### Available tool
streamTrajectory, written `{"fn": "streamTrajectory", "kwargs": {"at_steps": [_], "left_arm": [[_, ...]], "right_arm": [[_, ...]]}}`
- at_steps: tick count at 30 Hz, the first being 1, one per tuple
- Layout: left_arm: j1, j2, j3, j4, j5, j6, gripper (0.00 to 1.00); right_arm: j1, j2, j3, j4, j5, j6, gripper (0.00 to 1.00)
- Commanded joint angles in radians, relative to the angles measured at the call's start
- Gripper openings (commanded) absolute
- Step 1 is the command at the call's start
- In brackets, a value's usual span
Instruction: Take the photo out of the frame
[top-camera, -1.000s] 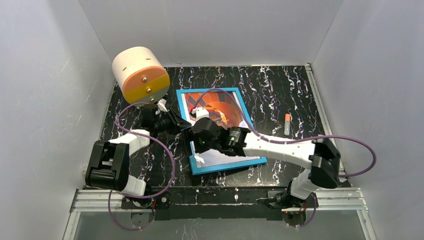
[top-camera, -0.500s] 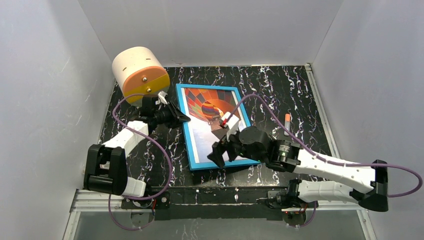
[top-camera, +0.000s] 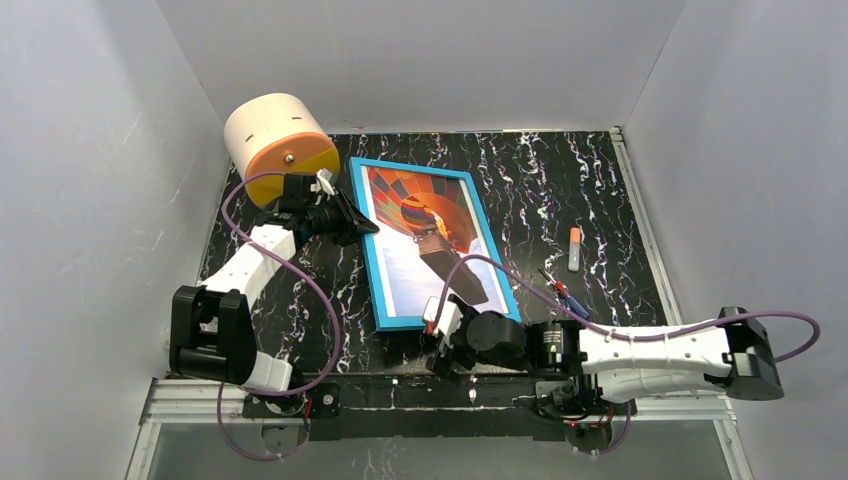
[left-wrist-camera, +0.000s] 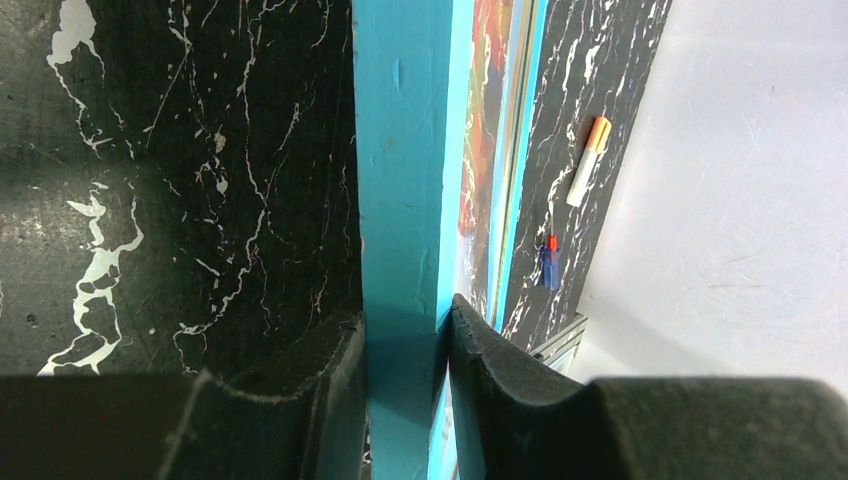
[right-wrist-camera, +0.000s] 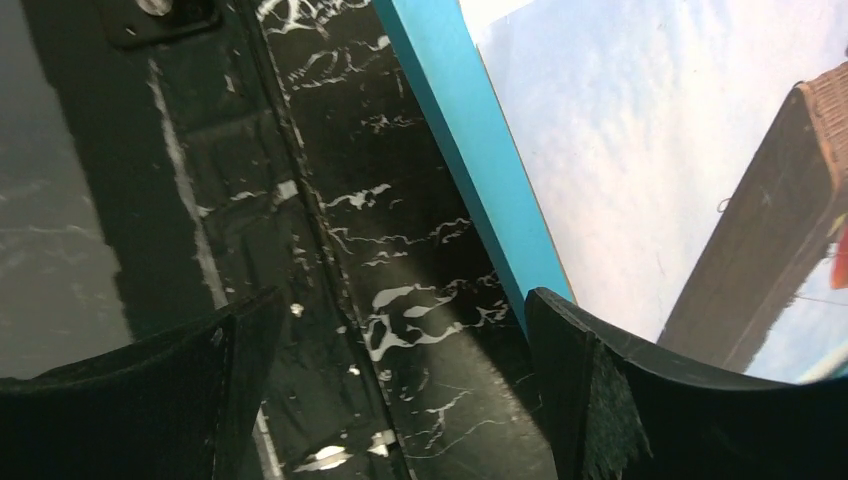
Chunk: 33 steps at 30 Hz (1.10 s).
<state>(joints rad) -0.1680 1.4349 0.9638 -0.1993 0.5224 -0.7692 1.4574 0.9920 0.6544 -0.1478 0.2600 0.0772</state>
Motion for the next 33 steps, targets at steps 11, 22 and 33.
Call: {"fn": "streamTrajectory", "kwargs": {"at_steps": [11, 22, 33], "left_arm": [[-0.007, -0.008, 0.046, -0.079, -0.019, 0.039, 0.00], [-0.007, -0.011, 0.049, -0.090, -0.018, 0.046, 0.00], [-0.007, 0.014, 0.059, -0.115, -0.011, 0.064, 0.00]], "right_arm": [[0.068, 0.211, -0.027, 0.278, 0.357, -0.182, 0.99], [0.065, 0.361, -0.147, 0.761, 0.575, -0.485, 0.90], [0.054, 0.427, -0.173, 0.938, 0.575, -0.603, 0.53]]}}
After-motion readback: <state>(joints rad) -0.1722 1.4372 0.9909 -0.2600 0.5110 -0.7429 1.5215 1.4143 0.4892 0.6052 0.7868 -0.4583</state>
